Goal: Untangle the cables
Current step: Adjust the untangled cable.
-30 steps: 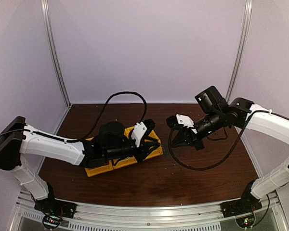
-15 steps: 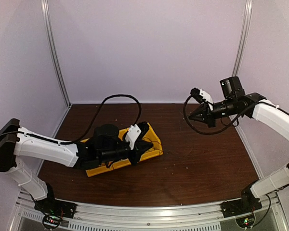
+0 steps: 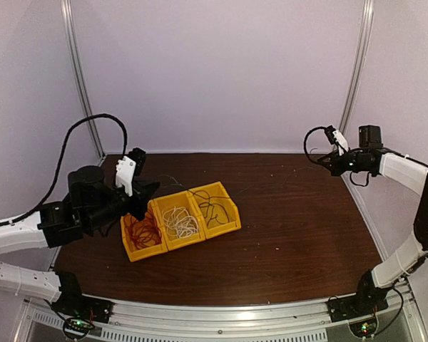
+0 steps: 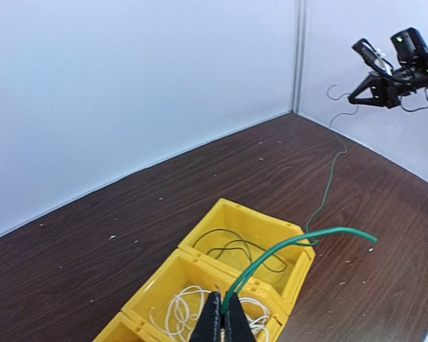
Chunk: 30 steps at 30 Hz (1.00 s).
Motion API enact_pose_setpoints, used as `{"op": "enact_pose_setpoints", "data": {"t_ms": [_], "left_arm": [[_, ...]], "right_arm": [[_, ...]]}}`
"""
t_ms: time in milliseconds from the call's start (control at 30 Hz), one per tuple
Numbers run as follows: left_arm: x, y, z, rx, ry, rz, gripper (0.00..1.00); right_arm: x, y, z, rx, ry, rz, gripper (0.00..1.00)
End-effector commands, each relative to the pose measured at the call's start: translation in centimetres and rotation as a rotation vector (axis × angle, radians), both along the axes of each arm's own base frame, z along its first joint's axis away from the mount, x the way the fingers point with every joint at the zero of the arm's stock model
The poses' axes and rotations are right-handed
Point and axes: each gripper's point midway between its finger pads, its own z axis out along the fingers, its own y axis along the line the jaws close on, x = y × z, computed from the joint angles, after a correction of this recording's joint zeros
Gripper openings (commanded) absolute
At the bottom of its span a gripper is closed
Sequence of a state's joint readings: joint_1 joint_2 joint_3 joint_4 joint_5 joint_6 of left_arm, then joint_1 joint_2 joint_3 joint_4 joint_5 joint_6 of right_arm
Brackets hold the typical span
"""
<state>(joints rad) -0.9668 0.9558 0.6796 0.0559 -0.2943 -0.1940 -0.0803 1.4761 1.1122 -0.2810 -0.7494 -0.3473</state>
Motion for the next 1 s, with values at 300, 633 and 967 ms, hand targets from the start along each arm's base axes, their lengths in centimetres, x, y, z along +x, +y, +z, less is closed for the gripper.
{"op": "enact_pose_setpoints", "data": {"t_ms": [300,633,967], "left_arm": [[5.4,8.1,12.2,0.123,-0.168,0.389,0.00],[6.0,6.4,15.1,0.023,-0.169,0.290,0.00],[5.0,5.2,13.2,-0.079,-0.104,0.210,0.00]], "right_arm": [[0.9,5.8,0.8,-0.018,-0.044,0.044,0.00],[-3.9,19.9,0.6,-0.008,-0.007,0.450,0.00],[-7.4,30.6,-3.2,-0.015,0.117,0.680,0.00]]}}
